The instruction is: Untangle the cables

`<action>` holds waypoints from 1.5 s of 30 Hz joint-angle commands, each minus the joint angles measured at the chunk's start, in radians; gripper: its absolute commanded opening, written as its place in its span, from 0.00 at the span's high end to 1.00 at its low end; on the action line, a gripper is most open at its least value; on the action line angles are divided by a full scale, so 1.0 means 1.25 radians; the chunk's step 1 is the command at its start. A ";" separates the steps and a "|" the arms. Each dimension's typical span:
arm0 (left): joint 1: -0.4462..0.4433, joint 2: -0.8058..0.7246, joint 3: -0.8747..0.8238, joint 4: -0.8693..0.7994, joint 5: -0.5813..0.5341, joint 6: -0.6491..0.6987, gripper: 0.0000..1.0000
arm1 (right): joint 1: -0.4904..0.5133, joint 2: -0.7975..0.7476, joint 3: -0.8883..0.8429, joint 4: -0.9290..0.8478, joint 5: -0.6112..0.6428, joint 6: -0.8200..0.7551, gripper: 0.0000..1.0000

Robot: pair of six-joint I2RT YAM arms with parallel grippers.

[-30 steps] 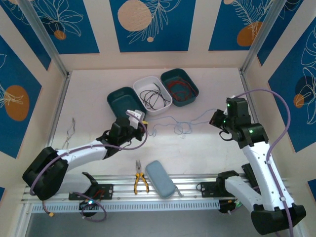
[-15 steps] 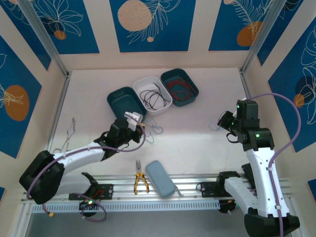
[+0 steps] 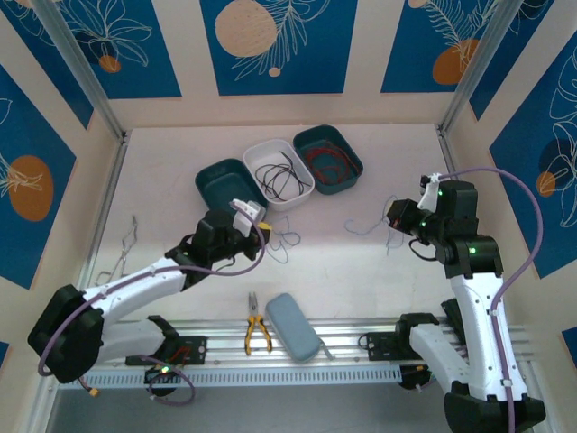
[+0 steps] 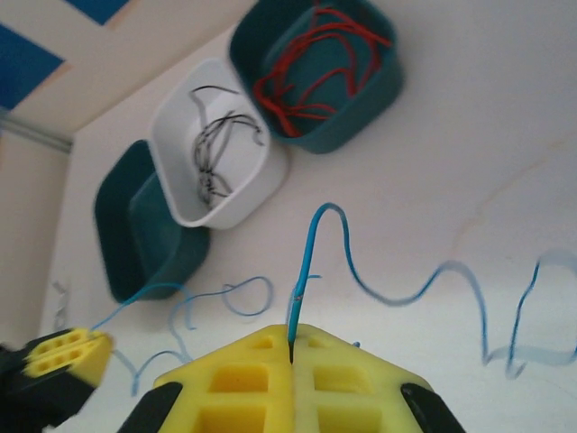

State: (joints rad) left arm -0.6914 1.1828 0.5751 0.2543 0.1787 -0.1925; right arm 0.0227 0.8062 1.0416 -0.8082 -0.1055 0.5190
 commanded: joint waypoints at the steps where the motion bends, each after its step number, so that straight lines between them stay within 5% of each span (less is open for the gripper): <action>1: 0.005 0.036 0.013 0.026 0.067 -0.010 0.92 | 0.013 -0.001 0.021 0.043 -0.110 -0.022 1.00; 4: 0.004 0.064 0.016 0.054 0.094 -0.020 0.83 | 0.026 -0.003 0.031 0.048 -0.124 -0.021 1.00; 9: 0.003 0.087 0.026 0.071 0.117 -0.026 0.50 | 0.047 -0.003 0.049 0.071 -0.182 -0.024 1.00; 13: 0.001 0.077 0.017 0.103 0.127 -0.031 0.37 | 0.068 0.000 0.067 0.090 -0.209 -0.016 1.00; 31: -0.018 0.169 0.049 0.329 0.174 -0.146 0.25 | 0.181 0.055 0.137 0.231 -0.378 -0.040 1.00; 45: -0.031 0.242 0.053 0.480 0.206 -0.260 0.25 | 0.293 0.147 0.197 0.232 -0.353 -0.108 1.00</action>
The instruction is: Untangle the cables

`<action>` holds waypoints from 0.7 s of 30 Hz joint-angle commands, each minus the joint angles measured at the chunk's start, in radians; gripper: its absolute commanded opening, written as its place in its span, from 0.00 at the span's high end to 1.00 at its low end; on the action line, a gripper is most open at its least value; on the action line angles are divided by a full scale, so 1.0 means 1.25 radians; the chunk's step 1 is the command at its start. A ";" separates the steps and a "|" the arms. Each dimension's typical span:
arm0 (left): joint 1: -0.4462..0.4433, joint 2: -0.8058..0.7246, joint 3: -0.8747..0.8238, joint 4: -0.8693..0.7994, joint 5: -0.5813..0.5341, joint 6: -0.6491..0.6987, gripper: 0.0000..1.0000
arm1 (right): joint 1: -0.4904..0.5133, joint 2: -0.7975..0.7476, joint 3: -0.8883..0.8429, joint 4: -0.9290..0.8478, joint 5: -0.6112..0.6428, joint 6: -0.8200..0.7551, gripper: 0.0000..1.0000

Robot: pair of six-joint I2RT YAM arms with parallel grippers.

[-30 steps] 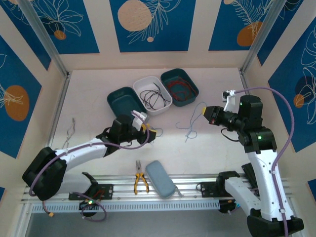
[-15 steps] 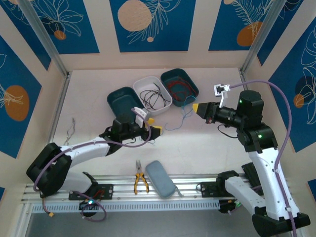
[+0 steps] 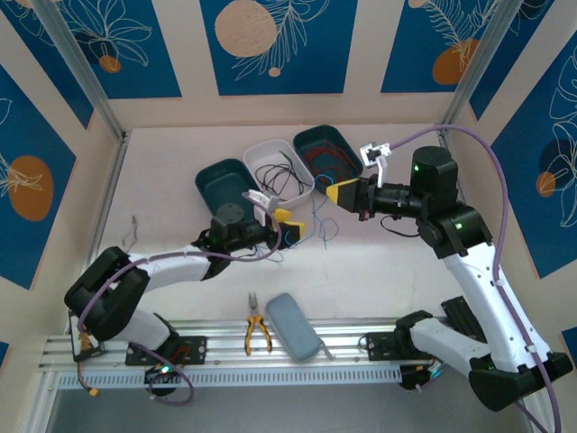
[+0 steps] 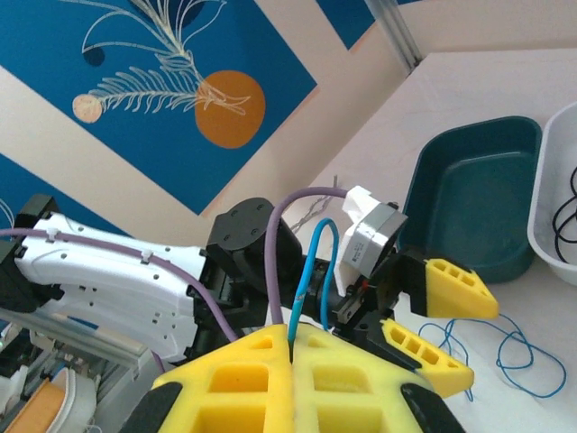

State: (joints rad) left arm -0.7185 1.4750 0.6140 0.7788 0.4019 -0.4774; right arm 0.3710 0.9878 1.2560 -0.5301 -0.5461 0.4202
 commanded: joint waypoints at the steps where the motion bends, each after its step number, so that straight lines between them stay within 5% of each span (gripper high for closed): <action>1: -0.008 0.010 0.025 0.064 0.025 -0.038 0.25 | 0.018 0.005 0.027 0.010 0.002 -0.031 1.00; 8: -0.008 0.018 0.057 0.031 -0.046 -0.133 0.24 | 0.031 0.032 0.028 0.016 0.009 -0.045 1.00; 21: -0.008 0.094 0.068 0.105 -0.005 -0.256 0.30 | 0.048 0.077 0.055 0.041 0.008 -0.058 1.00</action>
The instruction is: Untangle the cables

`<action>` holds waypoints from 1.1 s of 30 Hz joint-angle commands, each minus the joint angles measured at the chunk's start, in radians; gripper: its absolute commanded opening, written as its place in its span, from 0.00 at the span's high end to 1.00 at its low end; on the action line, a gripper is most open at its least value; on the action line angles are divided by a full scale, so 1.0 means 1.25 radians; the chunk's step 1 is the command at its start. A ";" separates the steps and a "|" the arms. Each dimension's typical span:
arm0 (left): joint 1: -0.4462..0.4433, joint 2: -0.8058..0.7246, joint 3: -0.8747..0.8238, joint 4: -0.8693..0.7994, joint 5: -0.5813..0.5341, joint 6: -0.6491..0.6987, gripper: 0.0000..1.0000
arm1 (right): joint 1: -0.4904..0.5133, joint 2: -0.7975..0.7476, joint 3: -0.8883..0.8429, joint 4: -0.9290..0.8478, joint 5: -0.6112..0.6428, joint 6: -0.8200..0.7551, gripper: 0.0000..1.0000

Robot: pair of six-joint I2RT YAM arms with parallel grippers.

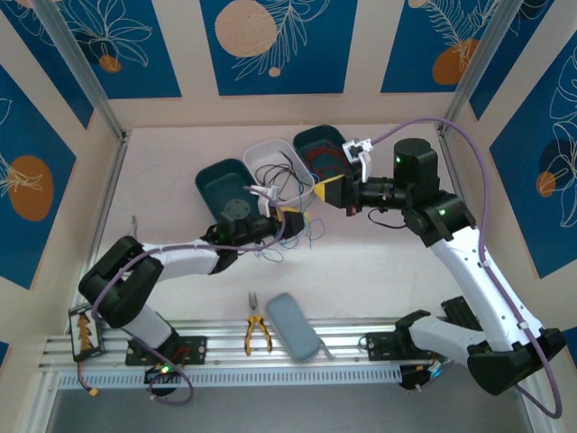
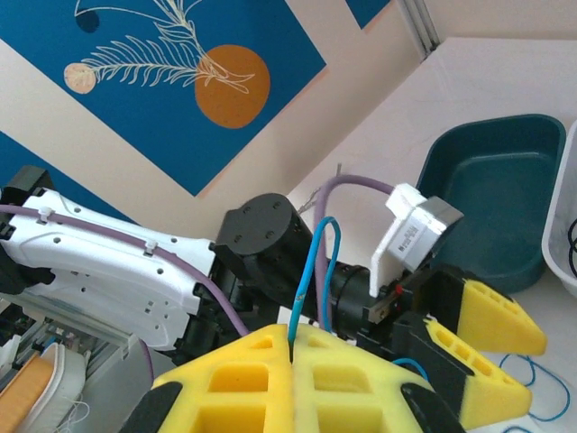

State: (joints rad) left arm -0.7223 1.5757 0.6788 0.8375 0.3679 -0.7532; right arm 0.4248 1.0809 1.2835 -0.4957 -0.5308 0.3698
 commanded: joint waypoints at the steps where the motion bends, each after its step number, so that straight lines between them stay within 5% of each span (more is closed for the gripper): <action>1: -0.006 0.017 0.017 0.061 0.026 -0.039 0.30 | 0.006 0.005 0.038 0.013 -0.004 -0.020 1.00; 24: -0.005 0.068 0.026 0.129 0.083 -0.092 0.50 | 0.024 0.073 0.083 0.038 -0.003 -0.032 1.00; 28: -0.005 0.062 0.021 0.109 0.071 -0.078 0.77 | 0.028 0.065 0.091 0.026 0.024 -0.042 1.00; 33: 0.003 -0.007 -0.010 -0.015 0.001 -0.006 0.89 | 0.025 0.024 0.088 -0.007 0.108 -0.060 1.00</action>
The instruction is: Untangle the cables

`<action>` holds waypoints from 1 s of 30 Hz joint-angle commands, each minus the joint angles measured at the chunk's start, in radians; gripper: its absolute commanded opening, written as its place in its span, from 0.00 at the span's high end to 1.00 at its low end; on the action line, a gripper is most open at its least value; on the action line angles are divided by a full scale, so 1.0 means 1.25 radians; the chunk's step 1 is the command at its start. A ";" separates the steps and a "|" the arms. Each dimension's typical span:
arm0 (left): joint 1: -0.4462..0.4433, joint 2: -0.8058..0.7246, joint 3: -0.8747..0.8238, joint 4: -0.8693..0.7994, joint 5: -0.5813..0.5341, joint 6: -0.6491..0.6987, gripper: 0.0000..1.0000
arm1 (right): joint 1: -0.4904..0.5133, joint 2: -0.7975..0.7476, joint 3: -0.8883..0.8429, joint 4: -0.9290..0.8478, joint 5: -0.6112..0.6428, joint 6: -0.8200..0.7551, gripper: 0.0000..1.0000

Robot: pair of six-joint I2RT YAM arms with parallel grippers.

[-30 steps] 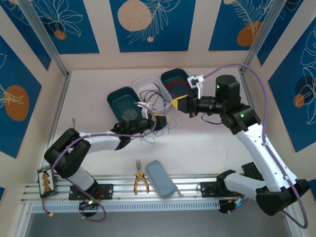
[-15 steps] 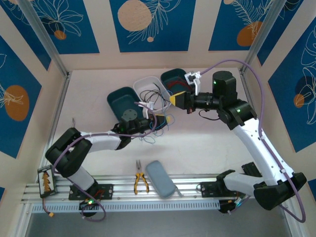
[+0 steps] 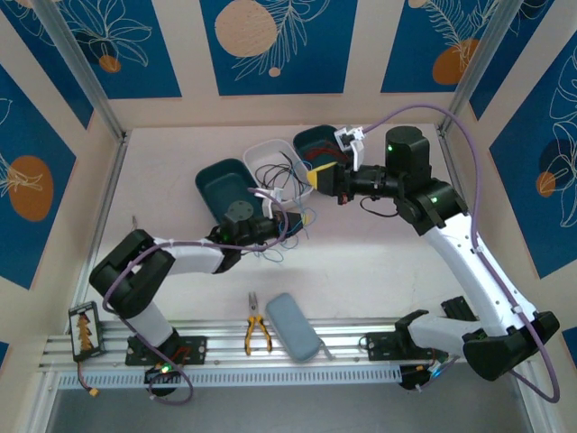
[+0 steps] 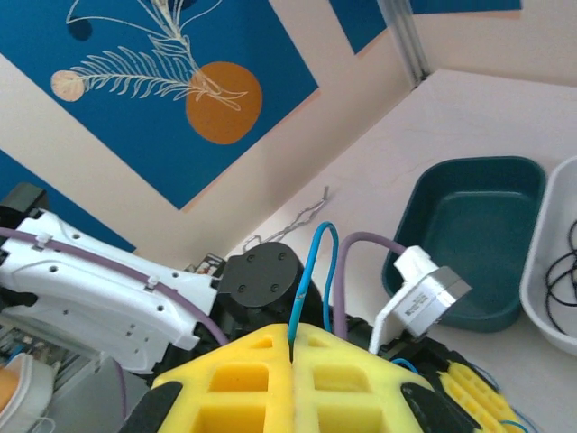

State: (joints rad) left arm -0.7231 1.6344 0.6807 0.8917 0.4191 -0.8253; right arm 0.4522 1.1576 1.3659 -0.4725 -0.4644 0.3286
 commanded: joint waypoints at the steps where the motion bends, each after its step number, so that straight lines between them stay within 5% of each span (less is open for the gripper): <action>1: 0.009 -0.072 -0.019 -0.088 -0.055 0.063 0.92 | 0.002 -0.047 0.020 -0.033 0.074 -0.027 1.00; 9: 0.059 -0.298 -0.033 -0.431 -0.250 0.211 1.00 | -0.009 -0.094 0.009 -0.139 0.306 -0.026 1.00; 19: 0.095 -0.510 0.042 -0.684 -0.427 0.360 1.00 | 0.021 -0.006 0.003 -0.122 0.253 -0.006 1.00; 25: 0.117 -0.519 0.133 -0.790 -0.491 0.417 1.00 | 0.078 0.127 0.037 -0.055 0.242 0.032 1.00; 30: 0.143 -0.491 0.185 -0.836 -0.559 0.460 1.00 | 0.125 0.290 0.142 -0.073 0.328 0.040 0.98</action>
State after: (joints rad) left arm -0.5697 1.0035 0.8642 -0.0818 -0.1997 -0.3138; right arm 0.5861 1.4528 1.4727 -0.5793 -0.1139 0.3588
